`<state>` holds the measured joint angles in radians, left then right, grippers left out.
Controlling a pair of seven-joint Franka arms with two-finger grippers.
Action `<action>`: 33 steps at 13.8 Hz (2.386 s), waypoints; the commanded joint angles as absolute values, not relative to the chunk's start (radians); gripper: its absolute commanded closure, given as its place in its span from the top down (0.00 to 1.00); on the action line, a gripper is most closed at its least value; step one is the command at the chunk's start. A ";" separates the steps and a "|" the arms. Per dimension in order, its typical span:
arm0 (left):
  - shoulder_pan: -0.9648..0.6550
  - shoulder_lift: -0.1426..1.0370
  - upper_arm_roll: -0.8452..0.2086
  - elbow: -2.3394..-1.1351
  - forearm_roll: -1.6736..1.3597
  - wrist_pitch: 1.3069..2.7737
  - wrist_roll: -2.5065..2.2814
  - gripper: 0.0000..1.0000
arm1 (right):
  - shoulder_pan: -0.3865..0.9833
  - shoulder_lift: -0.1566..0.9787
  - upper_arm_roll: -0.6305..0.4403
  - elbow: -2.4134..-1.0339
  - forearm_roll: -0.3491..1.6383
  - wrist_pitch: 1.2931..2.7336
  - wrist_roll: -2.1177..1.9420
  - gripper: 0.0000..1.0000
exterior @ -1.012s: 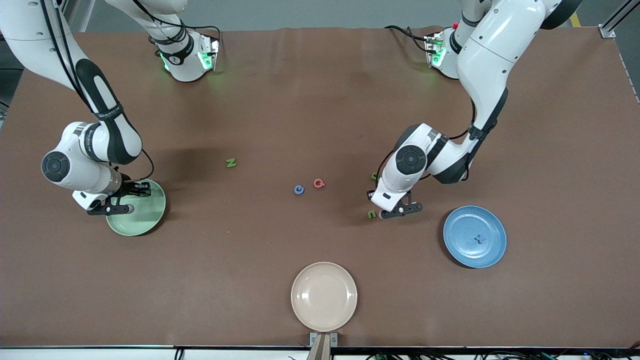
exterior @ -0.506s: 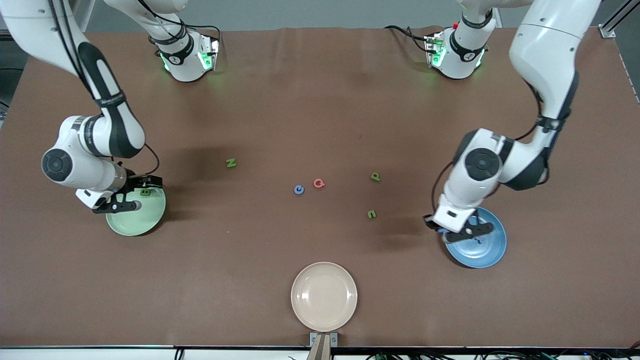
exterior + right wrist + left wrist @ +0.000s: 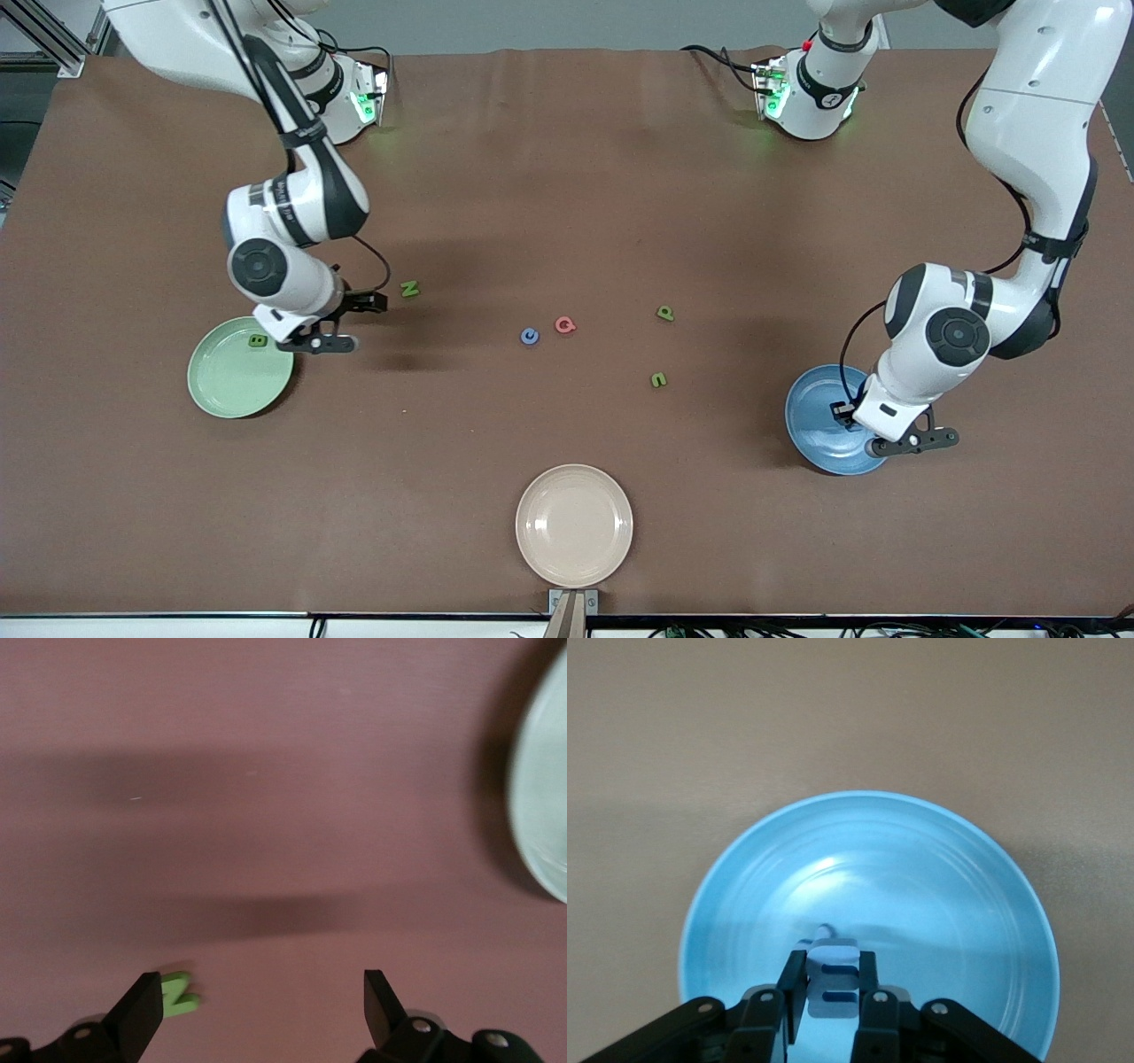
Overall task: Sort upper and lower case letters into plates
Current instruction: 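Grasp the green Z with the right gripper while the left gripper grasps u, then place the Z on the green plate while the left gripper places u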
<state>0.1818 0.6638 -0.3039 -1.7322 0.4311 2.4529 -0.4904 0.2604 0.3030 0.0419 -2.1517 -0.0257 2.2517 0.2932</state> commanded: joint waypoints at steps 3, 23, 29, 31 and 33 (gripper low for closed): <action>0.158 0.673 -0.321 -1.689 0.434 2.436 -0.618 1.00 | 0.396 0.295 0.034 -2.299 -0.028 2.483 0.307 1.00; -0.179 0.834 -0.446 -1.591 0.434 2.364 -1.157 0.48 | 0.410 0.321 0.032 -2.402 -0.028 2.608 0.310 0.52; -0.179 0.848 -0.425 -1.569 0.437 2.362 -1.147 0.12 | 0.408 0.316 0.032 -2.401 -0.028 2.603 0.310 0.25; -0.173 0.836 -0.426 -1.540 0.440 2.330 -1.149 0.01 | 0.394 0.282 0.028 -2.399 -0.028 2.564 0.310 0.19; -0.154 0.799 -0.425 -1.519 0.439 2.295 -1.150 0.00 | 0.341 0.201 0.023 -2.370 -0.029 2.434 0.292 0.17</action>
<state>-0.1628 0.8270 -0.4280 -1.5570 0.4300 2.3494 -1.1598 0.3961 0.3036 0.0220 -2.3720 -0.0254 2.5380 0.3033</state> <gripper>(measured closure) 0.736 0.652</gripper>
